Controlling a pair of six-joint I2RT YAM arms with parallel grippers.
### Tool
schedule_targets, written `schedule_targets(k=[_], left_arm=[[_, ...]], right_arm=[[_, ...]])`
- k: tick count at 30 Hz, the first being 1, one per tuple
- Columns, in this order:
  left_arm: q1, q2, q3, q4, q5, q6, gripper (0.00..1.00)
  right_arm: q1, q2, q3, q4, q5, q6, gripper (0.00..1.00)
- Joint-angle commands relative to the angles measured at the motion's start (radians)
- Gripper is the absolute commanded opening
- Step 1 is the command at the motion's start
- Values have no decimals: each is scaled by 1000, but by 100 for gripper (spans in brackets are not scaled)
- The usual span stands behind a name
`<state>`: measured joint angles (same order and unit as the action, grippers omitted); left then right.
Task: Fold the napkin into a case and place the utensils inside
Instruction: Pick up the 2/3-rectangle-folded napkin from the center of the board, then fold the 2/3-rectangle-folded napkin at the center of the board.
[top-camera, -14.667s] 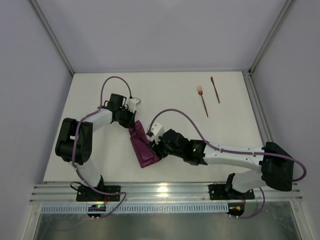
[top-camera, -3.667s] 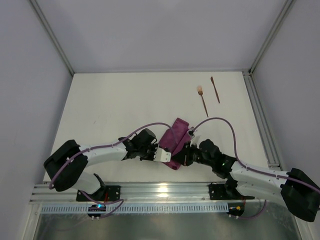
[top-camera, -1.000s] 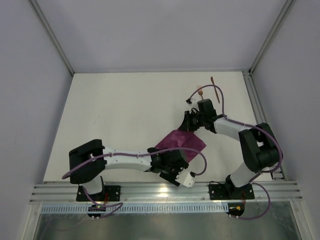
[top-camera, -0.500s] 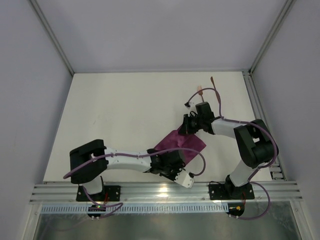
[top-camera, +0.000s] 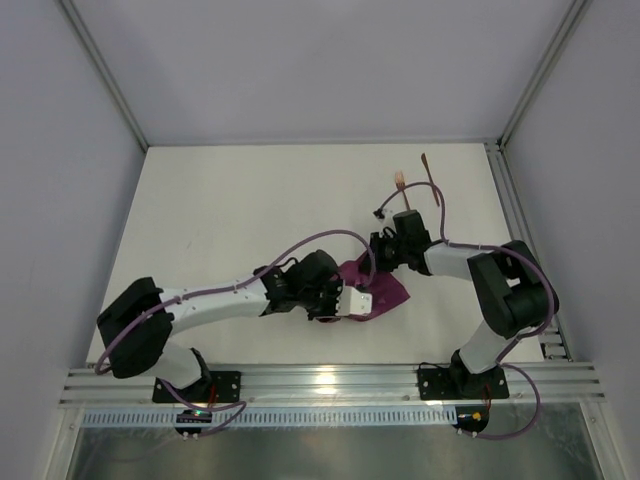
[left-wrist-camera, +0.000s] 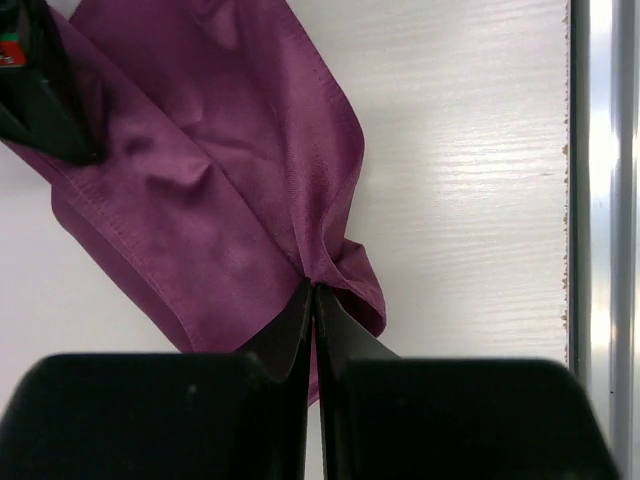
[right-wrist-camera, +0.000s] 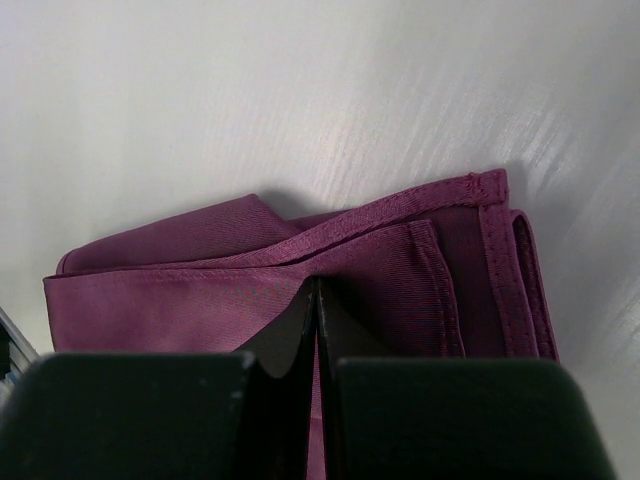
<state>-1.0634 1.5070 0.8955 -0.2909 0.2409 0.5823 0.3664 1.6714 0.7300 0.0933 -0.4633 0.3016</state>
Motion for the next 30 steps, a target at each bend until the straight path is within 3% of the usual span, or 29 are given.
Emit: schedule_targets(k=[1, 8, 20, 30], left_arm=[[64, -63, -20, 41, 139, -67, 0], [267, -114, -24, 96, 294, -188, 0], [551, -27, -24, 183, 426, -318, 0], [638, 107, 75, 127, 305, -406, 0]], right_arm=[[6, -13, -49, -76, 74, -4, 4], [16, -45, -63, -142, 110, -18, 4], [149, -45, -64, -184, 111, 14, 4], [264, -79, -90, -139, 55, 28, 4]])
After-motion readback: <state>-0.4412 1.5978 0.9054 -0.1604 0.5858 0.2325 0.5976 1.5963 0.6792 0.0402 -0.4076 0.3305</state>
